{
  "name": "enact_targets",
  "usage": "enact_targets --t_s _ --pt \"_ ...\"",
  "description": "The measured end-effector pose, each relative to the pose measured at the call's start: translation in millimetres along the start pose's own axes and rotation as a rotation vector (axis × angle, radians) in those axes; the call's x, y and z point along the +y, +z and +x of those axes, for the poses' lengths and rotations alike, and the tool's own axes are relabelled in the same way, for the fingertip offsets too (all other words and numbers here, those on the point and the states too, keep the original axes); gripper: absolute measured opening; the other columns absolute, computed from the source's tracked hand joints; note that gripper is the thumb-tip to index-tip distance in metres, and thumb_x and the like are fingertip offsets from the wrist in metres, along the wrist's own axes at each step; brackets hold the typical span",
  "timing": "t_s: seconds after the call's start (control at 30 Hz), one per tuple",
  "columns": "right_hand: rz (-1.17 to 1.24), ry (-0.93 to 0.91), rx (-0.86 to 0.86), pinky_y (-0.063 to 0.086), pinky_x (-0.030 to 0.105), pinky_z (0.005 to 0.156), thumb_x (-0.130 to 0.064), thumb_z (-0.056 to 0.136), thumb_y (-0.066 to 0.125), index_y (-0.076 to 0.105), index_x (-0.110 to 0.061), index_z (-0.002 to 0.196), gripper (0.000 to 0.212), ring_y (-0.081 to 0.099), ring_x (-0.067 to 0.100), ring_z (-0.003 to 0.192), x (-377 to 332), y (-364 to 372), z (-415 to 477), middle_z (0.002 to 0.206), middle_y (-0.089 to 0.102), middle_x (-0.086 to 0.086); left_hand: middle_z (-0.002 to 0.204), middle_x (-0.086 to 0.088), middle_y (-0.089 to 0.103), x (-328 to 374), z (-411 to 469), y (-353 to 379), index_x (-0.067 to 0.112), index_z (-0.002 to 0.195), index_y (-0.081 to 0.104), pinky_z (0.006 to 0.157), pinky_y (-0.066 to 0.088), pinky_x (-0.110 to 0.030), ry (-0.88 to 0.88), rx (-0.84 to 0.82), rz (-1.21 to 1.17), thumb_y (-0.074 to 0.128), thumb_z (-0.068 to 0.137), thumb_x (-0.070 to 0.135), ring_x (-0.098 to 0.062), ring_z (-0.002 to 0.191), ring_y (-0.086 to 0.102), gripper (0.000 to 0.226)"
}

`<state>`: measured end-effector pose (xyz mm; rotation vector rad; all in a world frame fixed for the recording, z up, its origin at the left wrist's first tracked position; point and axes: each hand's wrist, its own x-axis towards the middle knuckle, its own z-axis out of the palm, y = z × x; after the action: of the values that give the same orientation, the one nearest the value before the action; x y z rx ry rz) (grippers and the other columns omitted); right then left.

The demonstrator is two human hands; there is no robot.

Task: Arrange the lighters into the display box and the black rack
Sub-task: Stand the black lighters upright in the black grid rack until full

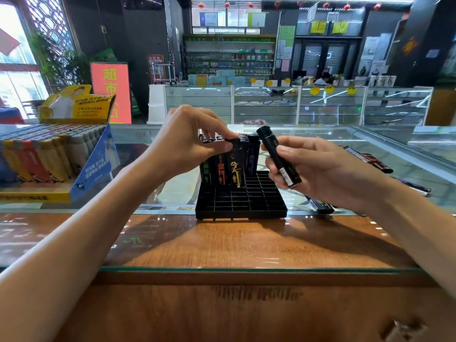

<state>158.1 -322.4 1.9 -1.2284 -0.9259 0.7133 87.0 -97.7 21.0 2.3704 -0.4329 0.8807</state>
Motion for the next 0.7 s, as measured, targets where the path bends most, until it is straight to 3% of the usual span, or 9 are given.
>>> enact_targets --t_s 0.2,0.3,0.43,0.57,0.7 --pt "-0.202 -0.084 0.043 0.052 0.021 0.071 -0.014 0.086 0.059 0.061 -0.008 0.108 0.023 0.066 0.014 0.084 2.4 1.5 -0.8 0.087 0.070 0.004 0.087 0.005 0.062 4.5 -0.8 5.4 0.023 0.094 0.075 0.078 0.048 -0.032 0.029 -0.023 0.126 0.077 0.075 0.019 -0.014 0.083 0.058 0.019" --pt "-0.305 -0.104 0.104 0.056 0.033 0.081 -0.021 0.079 0.065 0.062 -0.008 0.108 0.031 0.068 0.019 0.091 1.9 4.3 -1.2 0.096 0.072 0.009 0.088 0.003 0.061 2.9 -1.0 4.5 0.025 0.097 0.074 0.077 0.048 -0.037 0.027 -0.026 0.137 0.075 0.077 0.025 -0.015 0.085 0.056 0.020" --pt "-0.459 -0.153 0.220 0.049 0.045 0.091 -0.028 0.072 0.071 0.064 -0.004 0.104 0.040 0.066 0.034 0.095 4.1 8.3 -2.6 0.099 0.071 0.017 0.089 0.001 0.063 2.4 -2.6 3.6 0.029 0.100 0.071 0.077 0.048 -0.039 0.043 -0.020 0.139 0.074 0.078 0.026 -0.015 0.085 0.057 0.022" --pt "-0.485 -0.194 0.261 0.053 0.034 0.084 -0.027 0.070 0.072 0.065 -0.004 0.100 0.038 0.068 0.024 0.088 2.5 11.8 -3.8 0.094 0.071 0.015 0.089 0.002 0.063 2.9 -2.8 3.4 0.030 0.100 0.070 0.076 0.048 -0.037 0.043 -0.037 0.134 0.073 0.078 0.027 -0.013 0.083 0.058 0.023" --pt "-0.494 -0.234 0.264 0.052 0.019 0.074 -0.022 0.071 0.071 0.066 -0.004 0.097 0.032 0.069 0.019 0.084 1.8 15.5 -3.6 0.091 0.072 0.013 0.089 0.002 0.067 7.6 -2.4 1.7 0.025 0.099 0.071 0.070 0.048 -0.034 0.050 -0.023 0.042 0.064 0.082 0.041 -0.010 0.080 0.061 0.024"
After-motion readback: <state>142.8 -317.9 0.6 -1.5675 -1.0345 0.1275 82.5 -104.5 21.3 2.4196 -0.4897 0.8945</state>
